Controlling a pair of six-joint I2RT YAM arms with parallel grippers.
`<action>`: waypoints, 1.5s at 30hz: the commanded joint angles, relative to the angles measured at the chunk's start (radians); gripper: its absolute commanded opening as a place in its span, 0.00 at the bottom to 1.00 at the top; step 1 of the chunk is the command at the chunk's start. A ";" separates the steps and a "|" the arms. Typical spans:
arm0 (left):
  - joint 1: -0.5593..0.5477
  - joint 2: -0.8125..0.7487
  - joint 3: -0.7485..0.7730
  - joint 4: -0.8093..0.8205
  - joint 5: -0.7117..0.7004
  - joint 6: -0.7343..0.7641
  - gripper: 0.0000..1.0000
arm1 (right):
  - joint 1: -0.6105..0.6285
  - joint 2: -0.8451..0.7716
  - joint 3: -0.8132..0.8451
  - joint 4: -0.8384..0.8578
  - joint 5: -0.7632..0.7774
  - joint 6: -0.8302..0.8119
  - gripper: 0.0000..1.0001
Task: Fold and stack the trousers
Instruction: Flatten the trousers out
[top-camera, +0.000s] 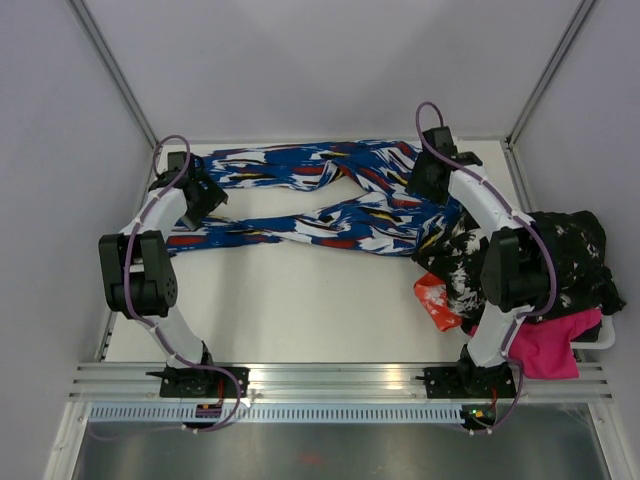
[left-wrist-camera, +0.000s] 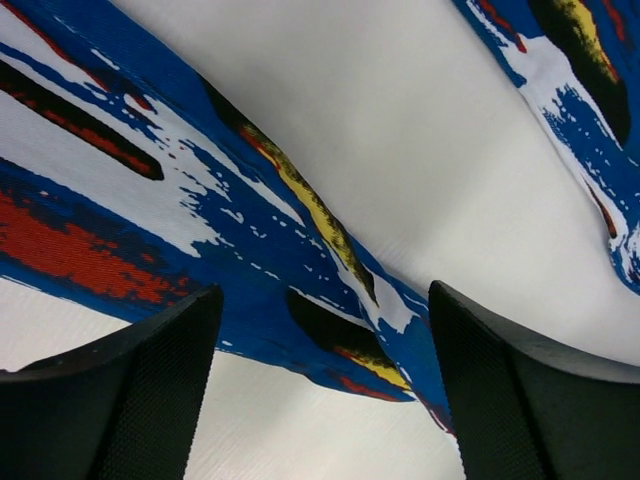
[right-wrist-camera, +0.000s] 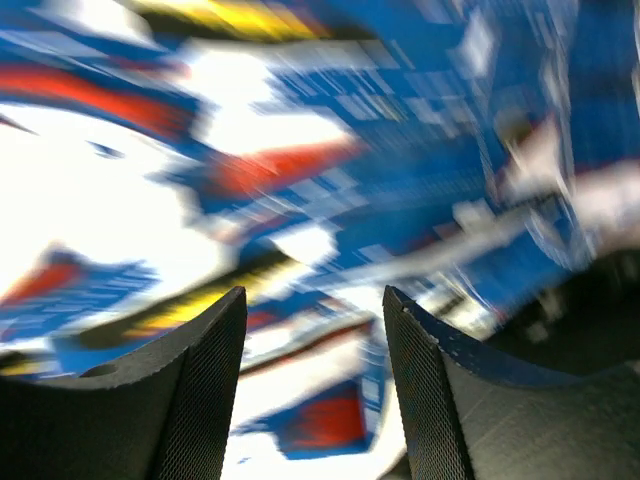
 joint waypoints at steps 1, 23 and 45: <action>-0.007 -0.008 -0.023 0.046 -0.013 0.042 0.86 | 0.016 0.035 0.153 0.055 -0.093 -0.084 0.64; -0.131 0.159 0.170 0.091 -0.121 0.055 0.02 | 0.096 0.093 0.115 0.123 -0.184 -0.176 0.63; -0.182 -0.410 -0.353 0.258 -0.164 0.179 0.62 | 0.094 0.188 0.129 0.118 -0.153 -0.084 0.63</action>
